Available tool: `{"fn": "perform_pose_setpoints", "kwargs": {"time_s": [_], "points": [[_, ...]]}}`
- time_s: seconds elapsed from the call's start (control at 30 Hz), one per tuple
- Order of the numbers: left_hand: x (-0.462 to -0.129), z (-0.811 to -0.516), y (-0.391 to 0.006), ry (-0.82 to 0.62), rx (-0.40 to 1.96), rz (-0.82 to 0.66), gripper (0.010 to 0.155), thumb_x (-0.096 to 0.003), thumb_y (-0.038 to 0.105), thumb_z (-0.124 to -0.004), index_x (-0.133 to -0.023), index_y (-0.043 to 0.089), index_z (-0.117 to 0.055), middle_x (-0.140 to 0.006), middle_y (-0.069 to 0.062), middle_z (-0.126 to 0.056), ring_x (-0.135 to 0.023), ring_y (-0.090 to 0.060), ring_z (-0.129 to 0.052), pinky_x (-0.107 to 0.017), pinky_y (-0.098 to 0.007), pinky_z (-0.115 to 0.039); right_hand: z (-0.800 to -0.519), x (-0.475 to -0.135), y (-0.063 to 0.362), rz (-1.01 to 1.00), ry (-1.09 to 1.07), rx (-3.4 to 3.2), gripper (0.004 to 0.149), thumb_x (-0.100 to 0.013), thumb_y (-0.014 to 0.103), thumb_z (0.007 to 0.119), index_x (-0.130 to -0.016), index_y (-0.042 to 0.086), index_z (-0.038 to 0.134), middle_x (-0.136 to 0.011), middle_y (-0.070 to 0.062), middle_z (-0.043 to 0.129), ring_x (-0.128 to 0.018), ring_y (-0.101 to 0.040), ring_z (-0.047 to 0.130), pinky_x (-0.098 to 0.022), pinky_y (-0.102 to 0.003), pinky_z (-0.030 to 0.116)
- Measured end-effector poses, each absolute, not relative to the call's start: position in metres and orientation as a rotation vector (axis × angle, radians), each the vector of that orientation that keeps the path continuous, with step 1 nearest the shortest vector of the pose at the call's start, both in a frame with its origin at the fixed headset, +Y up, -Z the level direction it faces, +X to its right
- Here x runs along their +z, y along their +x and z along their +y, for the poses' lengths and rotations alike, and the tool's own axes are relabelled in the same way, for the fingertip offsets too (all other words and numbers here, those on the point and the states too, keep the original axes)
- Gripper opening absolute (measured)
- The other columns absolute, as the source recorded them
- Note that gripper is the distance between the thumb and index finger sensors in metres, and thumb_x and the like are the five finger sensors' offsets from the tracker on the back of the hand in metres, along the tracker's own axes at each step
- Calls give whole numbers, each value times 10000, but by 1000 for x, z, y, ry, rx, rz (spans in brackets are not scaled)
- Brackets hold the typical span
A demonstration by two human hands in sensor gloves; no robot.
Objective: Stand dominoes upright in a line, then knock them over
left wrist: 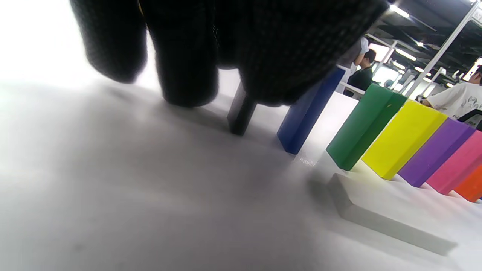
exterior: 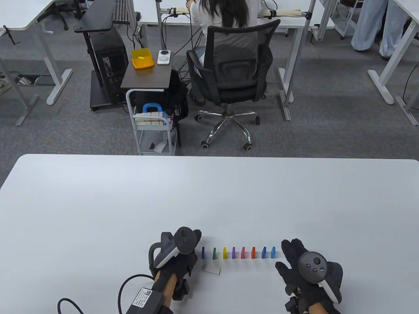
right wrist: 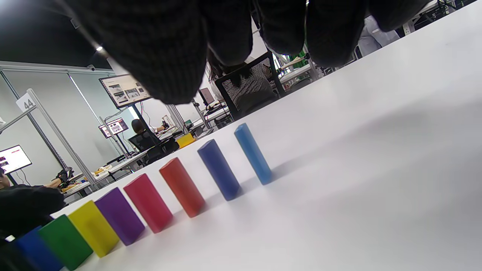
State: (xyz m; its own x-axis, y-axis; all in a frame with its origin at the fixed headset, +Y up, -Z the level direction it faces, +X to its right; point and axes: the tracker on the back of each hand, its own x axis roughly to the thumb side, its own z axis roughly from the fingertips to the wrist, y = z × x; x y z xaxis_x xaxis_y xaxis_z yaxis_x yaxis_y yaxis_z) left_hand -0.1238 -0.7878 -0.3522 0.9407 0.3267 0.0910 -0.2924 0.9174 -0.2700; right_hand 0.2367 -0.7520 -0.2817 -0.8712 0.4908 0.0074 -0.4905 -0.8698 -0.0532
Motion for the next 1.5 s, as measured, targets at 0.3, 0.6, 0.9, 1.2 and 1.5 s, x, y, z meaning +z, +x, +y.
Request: {"fn": "perform_pose_setpoints", "kwargs": {"time_s": [0.3,0.6,0.9,1.2,1.5], "points": [[-324,-729,-126,-8,296,-162,756,-345,377,-971,-1007,338,-610,-1120,-47,-671,-869,-261,-942,-721,-511,-757,-751,-281,235,-89,-14,2641,709,-396,438,865,-1023,169,677,-1074,-216,583,-911,-494,727,-675,-666,576],[-285,-724,-60,32,51,-438,553,-323,403,-978,-852,338,-834,-867,10,-983,-528,-146,-1100,-619,-418,-873,-748,-279,235,-116,-3,2643,706,-395,438,865,-1021,165,682,-1069,-218,591,-904,-493,736,-672,-663,583],[-285,-770,-27,-112,-172,-524,547,-322,370,-986,-848,349,-837,-892,47,-985,-402,-100,-1109,-564,-371,-913,-747,-278,233,-104,19,2647,704,-396,438,865,-1020,165,684,-1068,-216,597,-904,-490,740,-673,-664,582],[-282,-786,-16,-87,-281,-549,632,-316,358,-991,-907,319,-768,-937,10,-941,-391,-95,-1111,-549,-366,-920,-747,-278,230,-92,40,2668,702,-397,440,863,-1019,167,686,-1066,-214,604,-905,-489,740,-674,-664,581],[-281,-795,-6,-36,-346,-528,589,-319,299,-996,-878,294,-810,-825,-11,-1020,-350,-77,-1116,-521,-346,-940,-749,-279,227,-72,45,2682,702,-398,439,863,-1020,167,685,-1067,-215,602,-904,-490,741,-674,-664,582]]}}
